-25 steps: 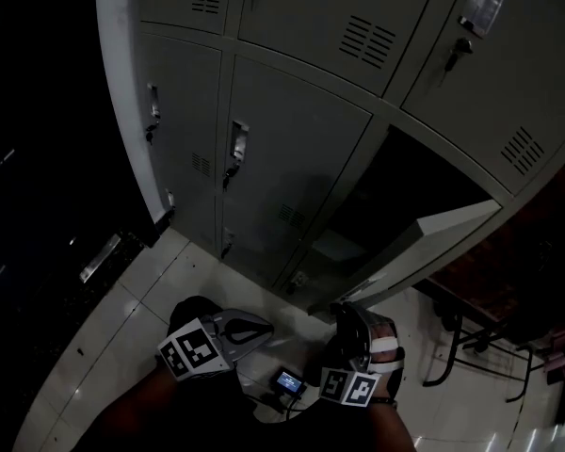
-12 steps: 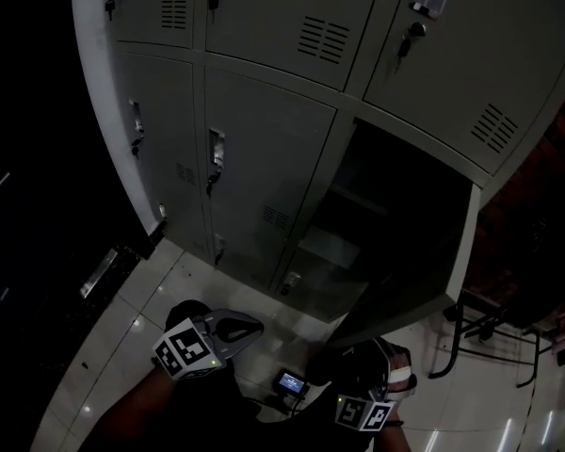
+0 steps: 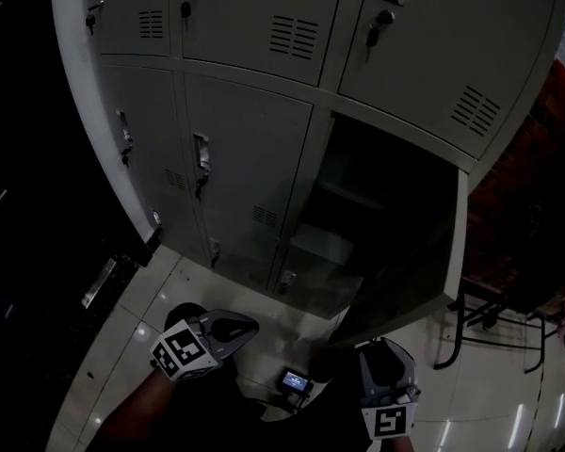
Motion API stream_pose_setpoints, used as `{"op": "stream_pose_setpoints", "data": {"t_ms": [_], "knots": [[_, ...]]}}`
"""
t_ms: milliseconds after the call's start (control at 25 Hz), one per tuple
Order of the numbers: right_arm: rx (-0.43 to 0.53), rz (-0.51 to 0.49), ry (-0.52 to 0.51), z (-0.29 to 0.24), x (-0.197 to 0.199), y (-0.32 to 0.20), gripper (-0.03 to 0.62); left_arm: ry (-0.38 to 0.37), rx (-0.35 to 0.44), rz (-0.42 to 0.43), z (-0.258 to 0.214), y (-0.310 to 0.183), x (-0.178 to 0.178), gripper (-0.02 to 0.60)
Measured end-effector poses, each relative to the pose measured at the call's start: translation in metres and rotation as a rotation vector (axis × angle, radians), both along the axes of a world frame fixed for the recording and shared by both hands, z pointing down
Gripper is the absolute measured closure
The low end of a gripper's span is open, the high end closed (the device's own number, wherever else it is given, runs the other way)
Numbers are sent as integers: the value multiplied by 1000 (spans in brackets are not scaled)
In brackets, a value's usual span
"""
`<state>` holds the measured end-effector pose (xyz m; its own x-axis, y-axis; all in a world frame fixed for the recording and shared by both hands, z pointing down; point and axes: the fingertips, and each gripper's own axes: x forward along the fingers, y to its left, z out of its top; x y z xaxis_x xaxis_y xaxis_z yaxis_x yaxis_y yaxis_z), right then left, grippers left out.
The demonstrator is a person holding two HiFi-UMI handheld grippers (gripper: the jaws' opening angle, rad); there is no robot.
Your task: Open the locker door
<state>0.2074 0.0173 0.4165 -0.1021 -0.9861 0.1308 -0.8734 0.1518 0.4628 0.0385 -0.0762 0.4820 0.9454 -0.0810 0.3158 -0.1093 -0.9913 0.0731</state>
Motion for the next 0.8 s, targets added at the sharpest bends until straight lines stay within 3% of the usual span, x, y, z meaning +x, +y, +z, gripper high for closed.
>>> {"op": "stream_pose_setpoints", "data": {"t_ms": [80,160,360,520,800], "knots": [[24,-16,-158,-8,2,9,487,-3,0,-4,2,-1,-1,571],[5,-57,-232,-5,1,15,591,-1,-2,-6,2,-1,-1,571],[-132,-195,-346,23,-11,19,592,37,-13,5,-5,1,-3,571],[-178,-249,-445,30,-10,14,593,86,-31,6,-12,0,-7,571],[-205,-266,-414,37,-18,11,594,71,-25,7,-9,-1,-7,571]]}}
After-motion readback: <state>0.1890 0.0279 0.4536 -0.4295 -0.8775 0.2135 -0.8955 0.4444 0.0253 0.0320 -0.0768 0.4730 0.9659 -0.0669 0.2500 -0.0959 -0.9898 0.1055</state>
